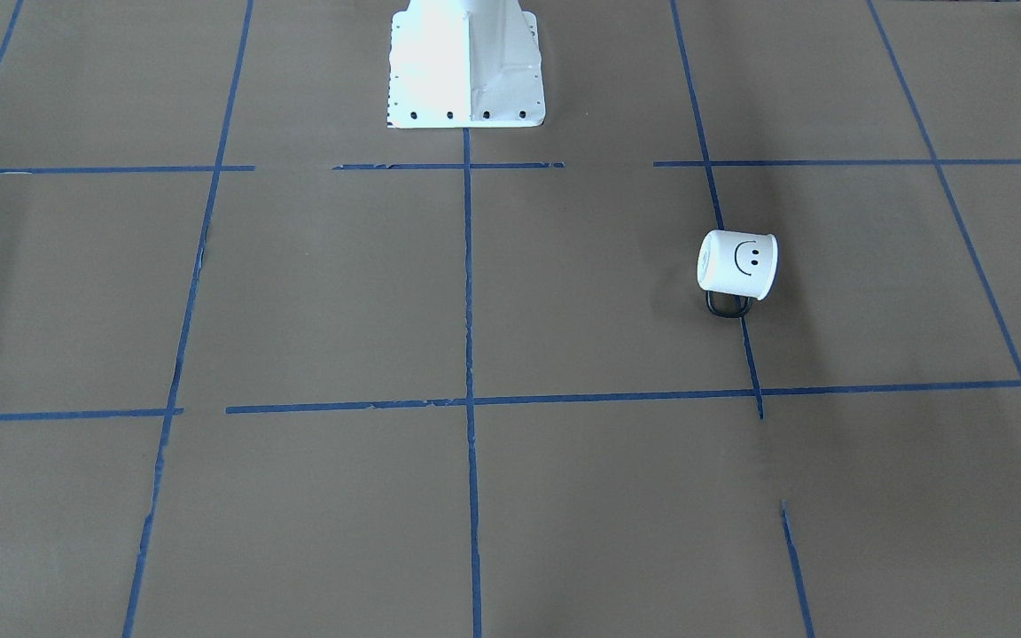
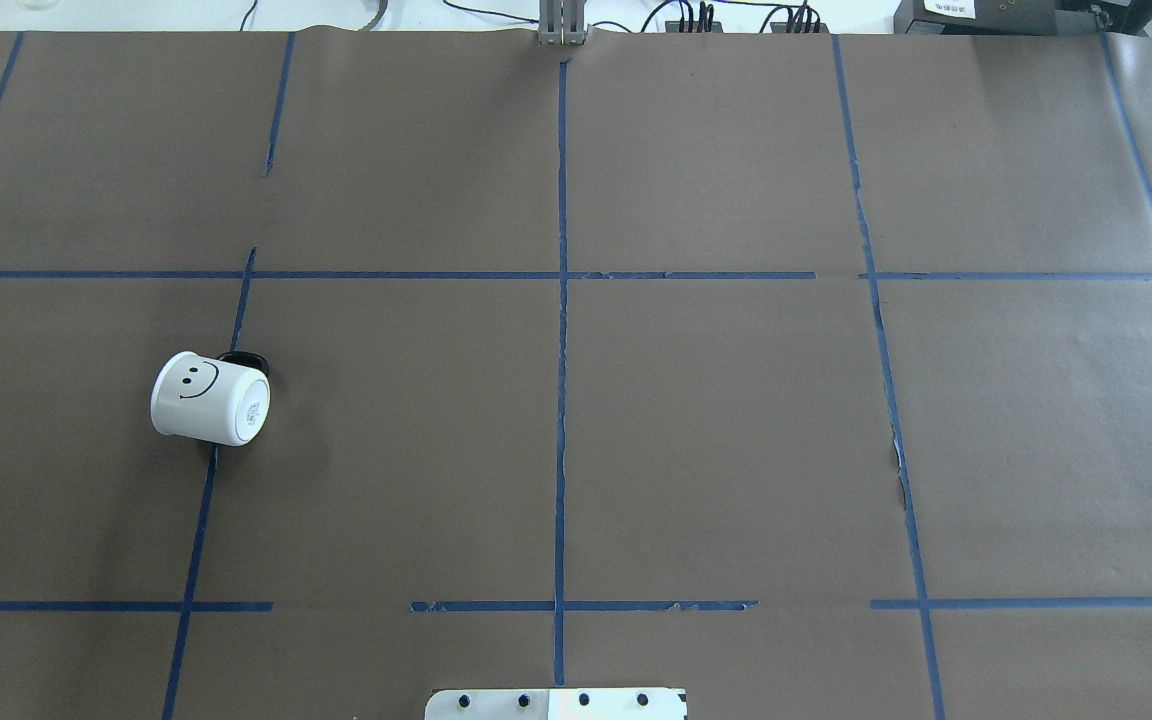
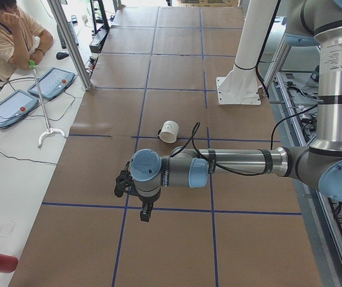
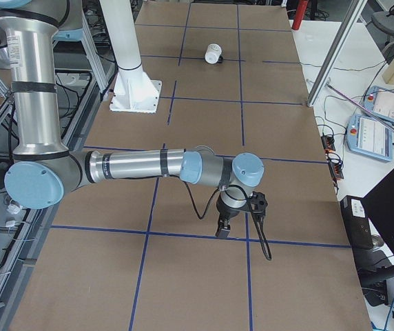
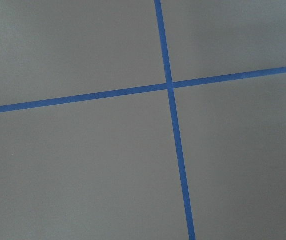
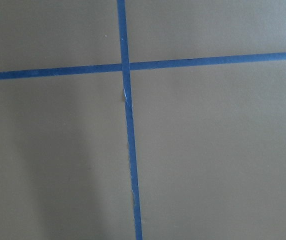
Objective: Flip mug
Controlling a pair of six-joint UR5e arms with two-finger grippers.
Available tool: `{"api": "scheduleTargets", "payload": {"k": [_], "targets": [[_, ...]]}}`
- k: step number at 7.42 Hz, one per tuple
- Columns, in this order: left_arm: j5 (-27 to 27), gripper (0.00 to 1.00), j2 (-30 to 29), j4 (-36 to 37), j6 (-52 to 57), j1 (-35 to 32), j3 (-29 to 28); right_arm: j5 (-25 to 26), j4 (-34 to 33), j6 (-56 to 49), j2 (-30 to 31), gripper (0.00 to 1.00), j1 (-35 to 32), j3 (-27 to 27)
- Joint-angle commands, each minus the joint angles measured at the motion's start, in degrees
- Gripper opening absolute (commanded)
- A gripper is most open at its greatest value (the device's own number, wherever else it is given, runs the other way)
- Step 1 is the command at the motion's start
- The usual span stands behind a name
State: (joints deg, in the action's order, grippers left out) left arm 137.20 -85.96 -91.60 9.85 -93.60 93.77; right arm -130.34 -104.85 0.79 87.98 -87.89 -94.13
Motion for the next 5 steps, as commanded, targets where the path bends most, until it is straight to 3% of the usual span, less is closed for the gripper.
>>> {"api": "scheduleTargets", "payload": {"k": [1,3,5], "targets": [[0.0,1.0,-0.1,0.0,0.1,0.0,0.7,0.0,0.0,0.0,0.0,1.0,0.0,0.0],[0.0,1.0,-1.0,0.0,0.0,0.5,0.4,0.0,0.0,0.0,0.0,1.0,0.0,0.0],[0.3,1.0,-1.7,-0.1,-1.7,4.7,5.0,0.0,0.0,0.0,0.0,1.0,0.0,0.0]]}}
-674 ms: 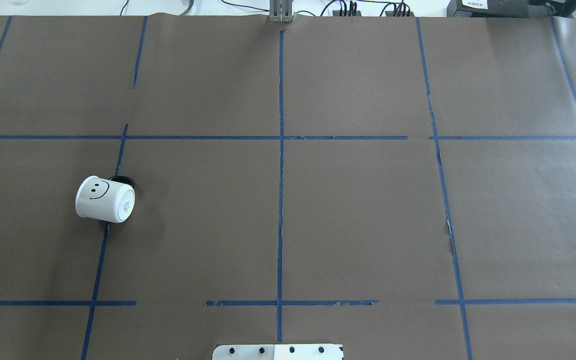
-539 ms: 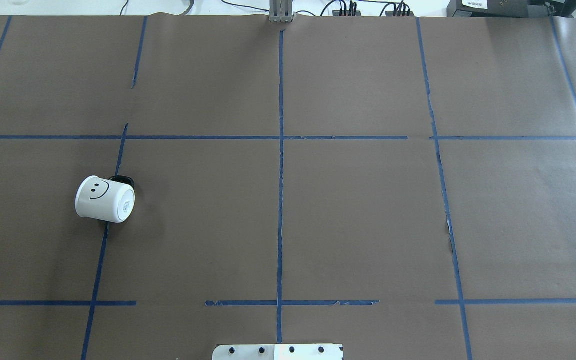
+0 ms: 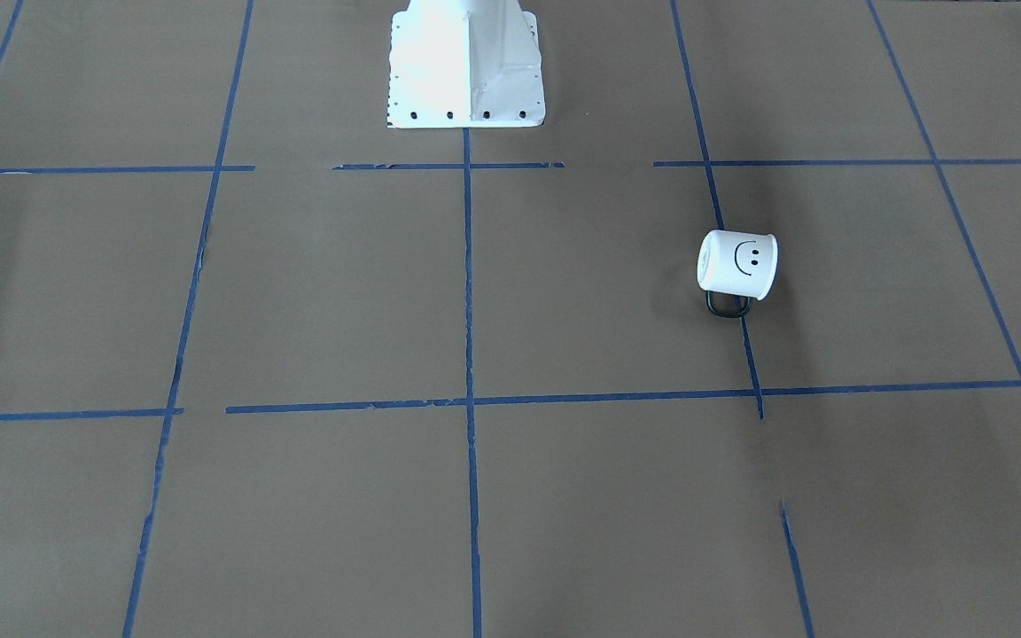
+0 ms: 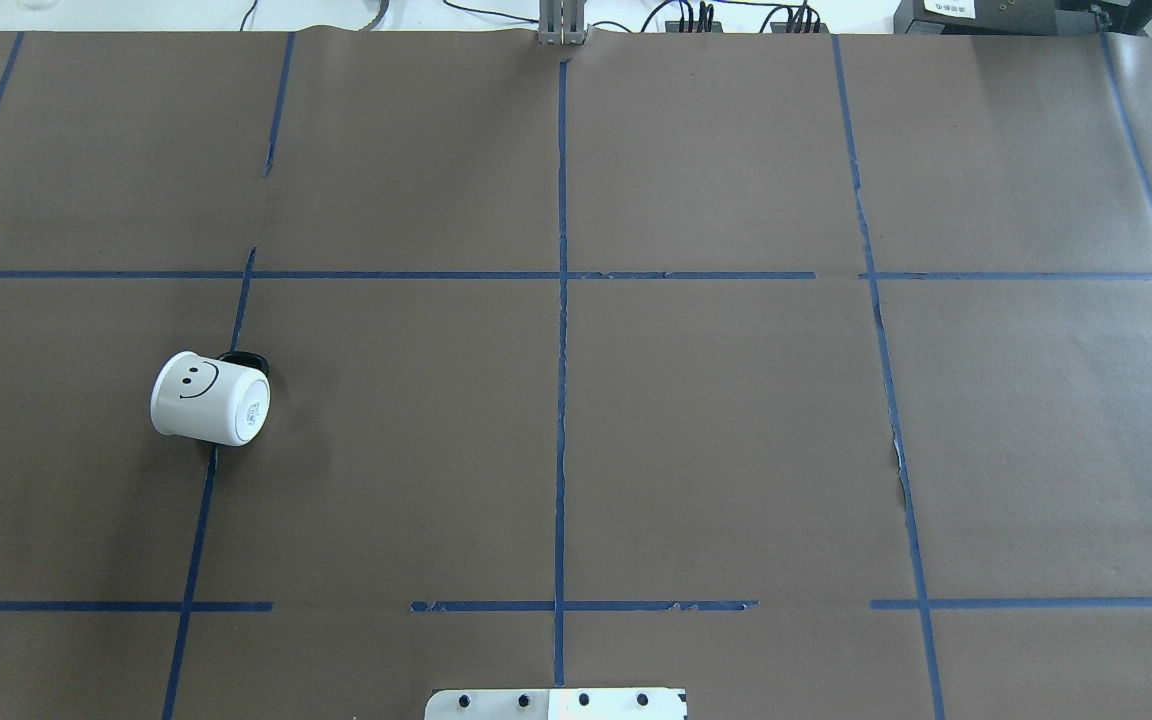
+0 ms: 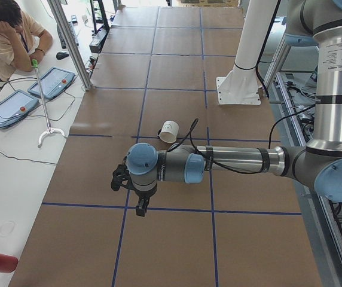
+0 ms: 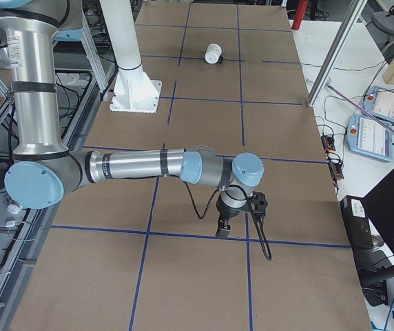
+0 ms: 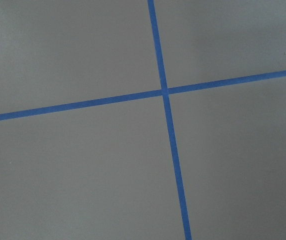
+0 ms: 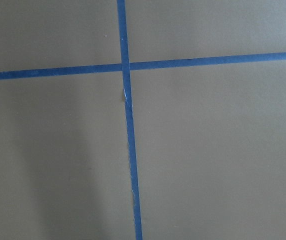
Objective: Flip mug
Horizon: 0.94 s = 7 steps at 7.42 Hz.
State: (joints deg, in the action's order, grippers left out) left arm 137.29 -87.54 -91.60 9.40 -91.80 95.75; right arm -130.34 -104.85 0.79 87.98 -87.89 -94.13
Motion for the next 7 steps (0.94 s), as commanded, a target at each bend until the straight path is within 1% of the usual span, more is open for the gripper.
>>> {"api": "scheduleTargets", "payload": {"k": [1,2,3,5,6,7], "targets": [[0.2,1.0,-0.9,-2.4,-10.4,8.1,3.4,0.0,0.0,0.0,0.0,1.0,0.0,0.0],[-0.1,1.0,-1.0,-8.7,-19.8,14.7,3.8,0.0,0.0,0.0,0.0,1.0,0.0,0.0],[-0.2,1.0,-1.0,-19.0,-29.6,20.6,3.7,0.0,0.0,0.0,0.0,1.0,0.0,0.0],[-1.2,1.0,-0.6,-38.6,-48.6,28.2,2.1,0.0,0.0,0.0,0.0,1.0,0.0,0.0],[-6.5,1.0,-0.6,-46.8,-58.4,32.8,0.0,0.0,0.0,0.0,0.0,1.0,0.0,0.0],[-9.9,1.0,-0.5,-56.5,-63.9,35.5,-3.3,0.0,0.0,0.0,0.0,1.0,0.0,0.0]]}}
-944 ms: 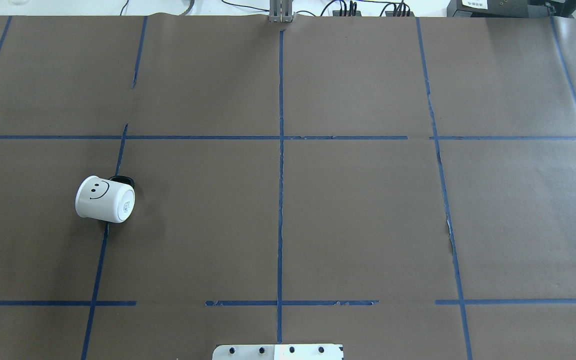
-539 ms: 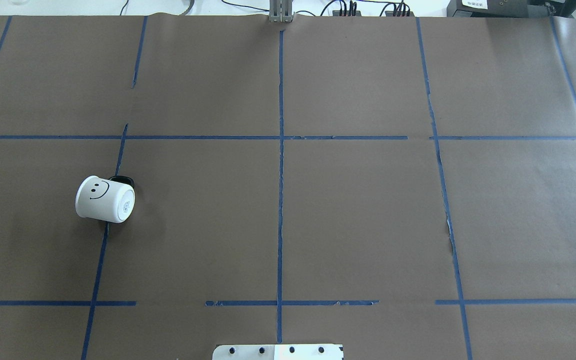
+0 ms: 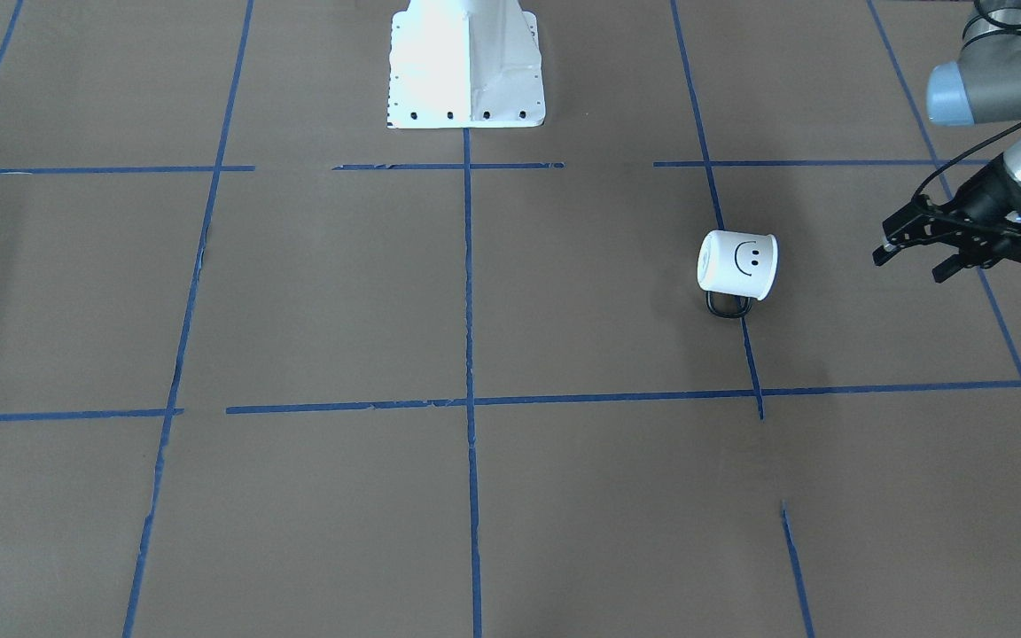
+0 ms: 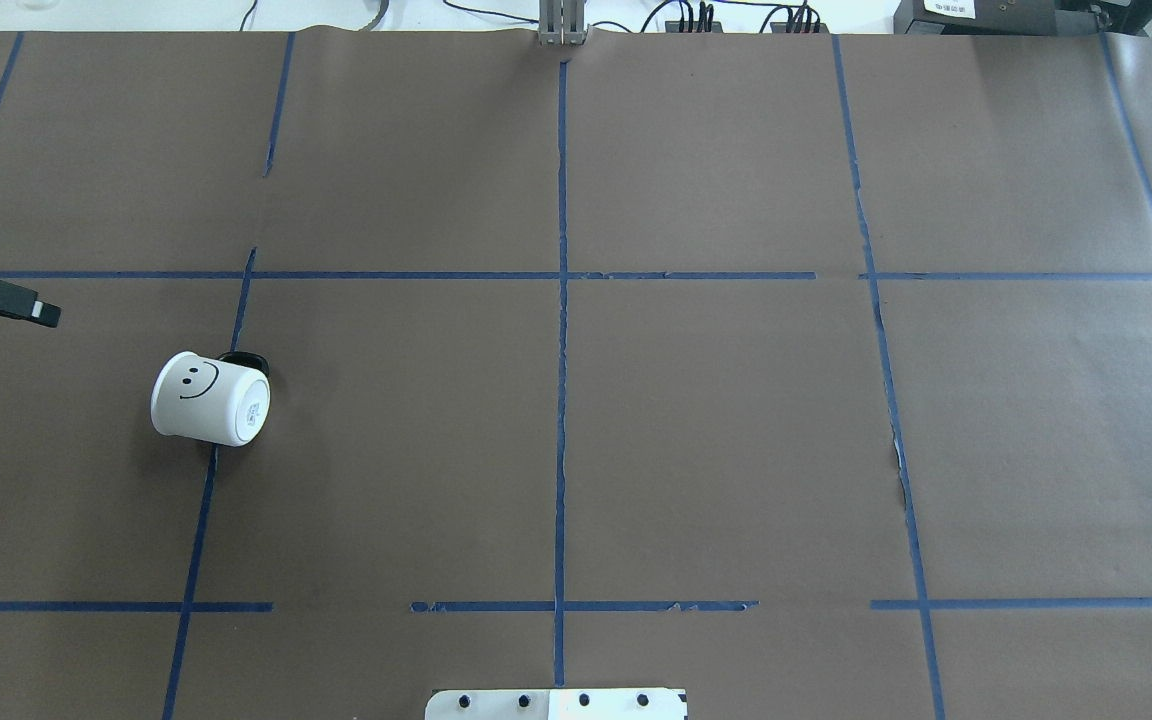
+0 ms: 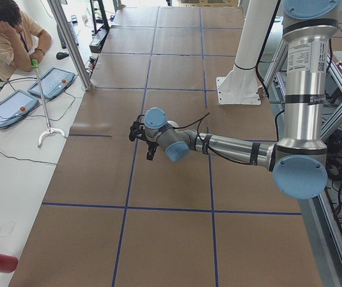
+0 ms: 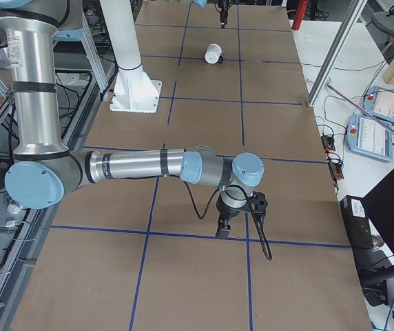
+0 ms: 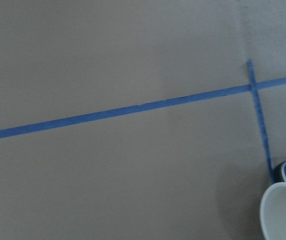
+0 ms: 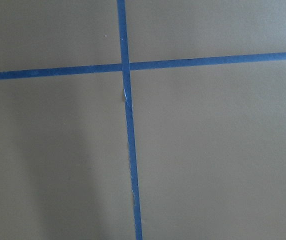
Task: Flip mug
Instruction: 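Reach the left gripper to the sideways white mug and grasp its rim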
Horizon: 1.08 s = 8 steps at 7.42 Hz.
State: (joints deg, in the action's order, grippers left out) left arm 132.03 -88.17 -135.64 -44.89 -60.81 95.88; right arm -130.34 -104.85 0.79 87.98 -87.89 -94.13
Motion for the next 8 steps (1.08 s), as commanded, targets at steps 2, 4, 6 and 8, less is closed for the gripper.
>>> {"api": "scheduleTargets", "payload": {"k": [2,4,6,8], "targets": [[-5.1,1.0,0.3,-37.5,-21.8,5.8,-10.7,0.0,0.0,0.0,0.0,1.0,0.0,0.0],[-11.7,1.0,0.3,-50.7,-27.9,8.8,-15.1,0.0,0.0,0.0,0.0,1.0,0.0,0.0],[-17.3,1.0,0.1,-57.5,-35.8,13.4,-15.5,0.0,0.0,0.0,0.0,1.0,0.0,0.0],[-24.9,1.0,-1.2,-60.3,-39.7,19.9,-15.9,0.0,0.0,0.0,0.0,1.0,0.0,0.0]]}}
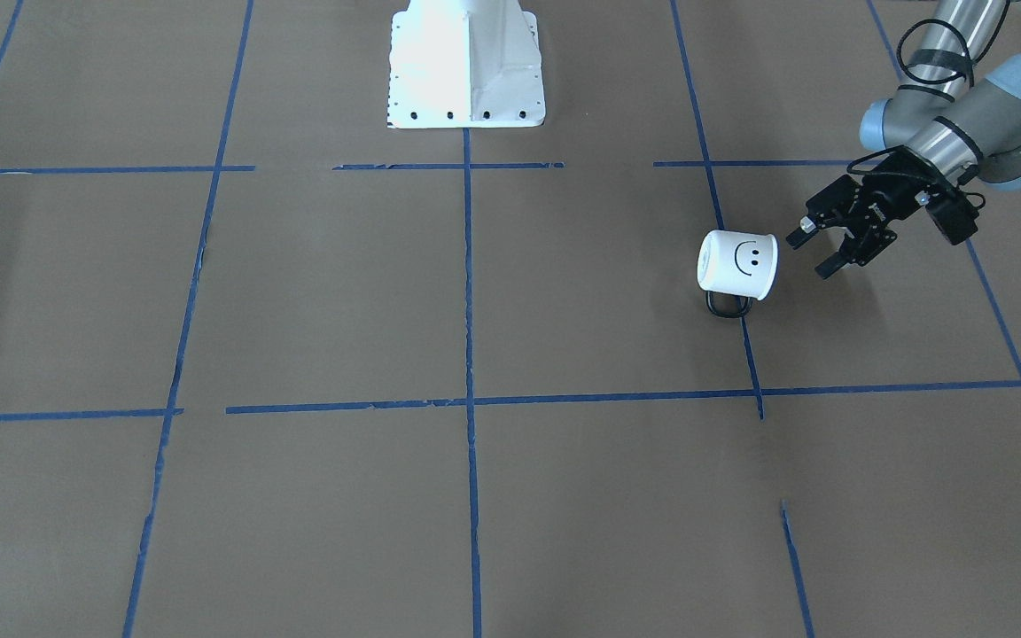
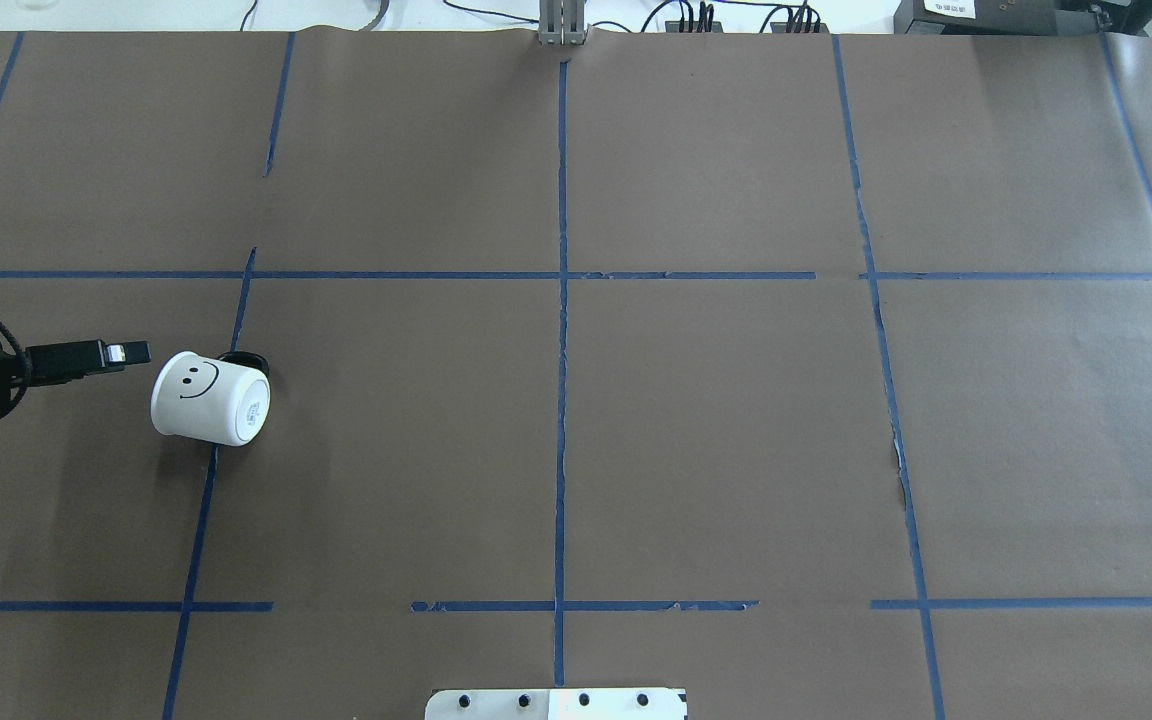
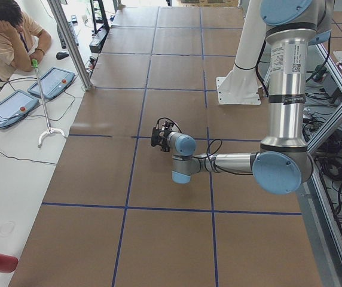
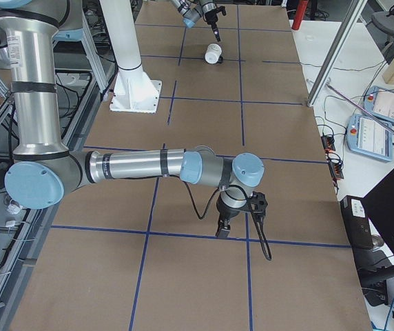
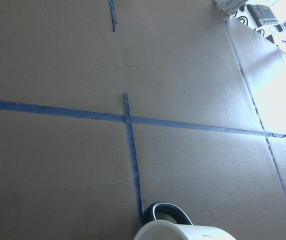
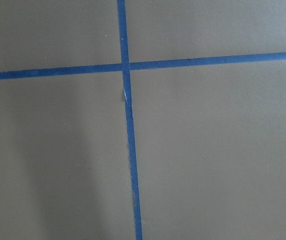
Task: Flip mug
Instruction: 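Reach the left gripper to the sideways white mug and grasp its rim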
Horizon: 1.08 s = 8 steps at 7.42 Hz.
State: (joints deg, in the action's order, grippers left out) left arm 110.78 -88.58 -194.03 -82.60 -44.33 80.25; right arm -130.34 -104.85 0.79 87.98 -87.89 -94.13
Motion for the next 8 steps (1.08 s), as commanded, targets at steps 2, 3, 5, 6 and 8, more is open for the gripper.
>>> {"api": "scheduleTargets", "payload": {"k": [2,3,5,6,8], "targets": [[-3.8,0.99,-3.7,-3.6,-2.9,3.6,-3.2,0.0,0.0,0.0,0.0,1.0,0.0,0.0],[-3.7,0.77,-4.7,-5.1,-3.9,4.3,-4.5,0.0,0.0,0.0,0.0,1.0,0.0,0.0],[-0.4,0.17,-5.1,-6.0,-7.4,5.0,-4.5,0.0,0.0,0.0,0.0,1.0,0.0,0.0],[7.1,0.0,-5.1,-6.0,-8.4,5.0,-4.5,0.0,0.0,0.0,0.0,1.0,0.0,0.0],[8.8,0.0,-10.3,-7.6,-17.6,4.3,-3.4,0.0,0.0,0.0,0.0,1.0,0.0,0.0]]}}
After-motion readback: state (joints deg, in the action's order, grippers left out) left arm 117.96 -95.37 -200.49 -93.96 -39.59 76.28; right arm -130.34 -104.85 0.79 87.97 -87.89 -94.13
